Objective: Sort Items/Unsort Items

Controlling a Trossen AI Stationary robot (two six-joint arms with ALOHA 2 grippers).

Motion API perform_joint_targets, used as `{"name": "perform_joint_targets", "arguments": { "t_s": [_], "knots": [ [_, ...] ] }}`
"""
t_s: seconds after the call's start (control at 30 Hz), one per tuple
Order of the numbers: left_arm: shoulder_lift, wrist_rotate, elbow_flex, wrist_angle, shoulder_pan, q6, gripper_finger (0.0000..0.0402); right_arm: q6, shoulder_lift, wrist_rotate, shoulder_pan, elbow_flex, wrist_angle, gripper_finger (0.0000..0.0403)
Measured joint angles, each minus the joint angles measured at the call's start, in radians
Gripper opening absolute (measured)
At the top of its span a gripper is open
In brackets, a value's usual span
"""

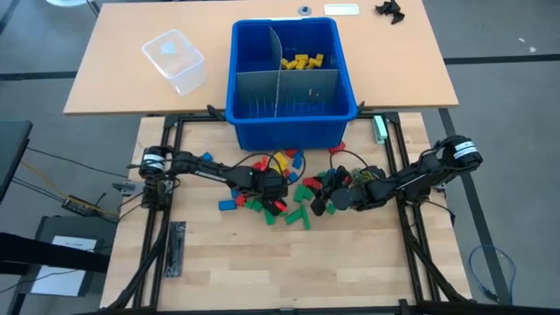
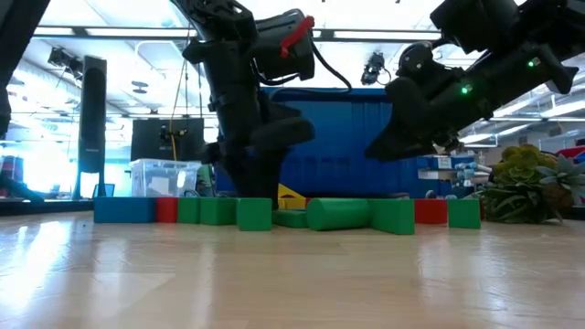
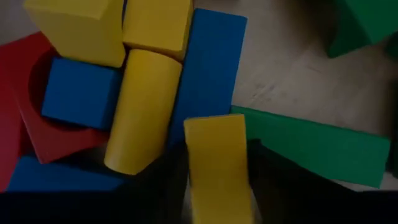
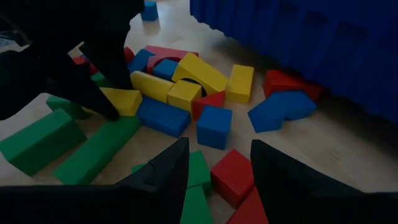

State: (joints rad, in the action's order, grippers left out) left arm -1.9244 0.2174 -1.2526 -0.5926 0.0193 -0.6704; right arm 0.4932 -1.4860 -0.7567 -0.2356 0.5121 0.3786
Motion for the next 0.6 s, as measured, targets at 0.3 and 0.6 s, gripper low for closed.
{"name": "perform_joint_targets", "arguments": {
  "t_s": [0.3, 0.6],
  "knots": [
    [0.008, -0.018, -0.069, -0.09, 0.009, 0.127, 0.0136, -0.013, 0.0, -0.002, -0.005, 0.0, 0.014, 0.0171],
    [0.123, -0.008, -0.395, -0.249, -0.021, 0.44, 0.0136, -0.047, 0.0, -0.003, -0.013, 0.0, 0.042, 0.0171]
  ]
}}
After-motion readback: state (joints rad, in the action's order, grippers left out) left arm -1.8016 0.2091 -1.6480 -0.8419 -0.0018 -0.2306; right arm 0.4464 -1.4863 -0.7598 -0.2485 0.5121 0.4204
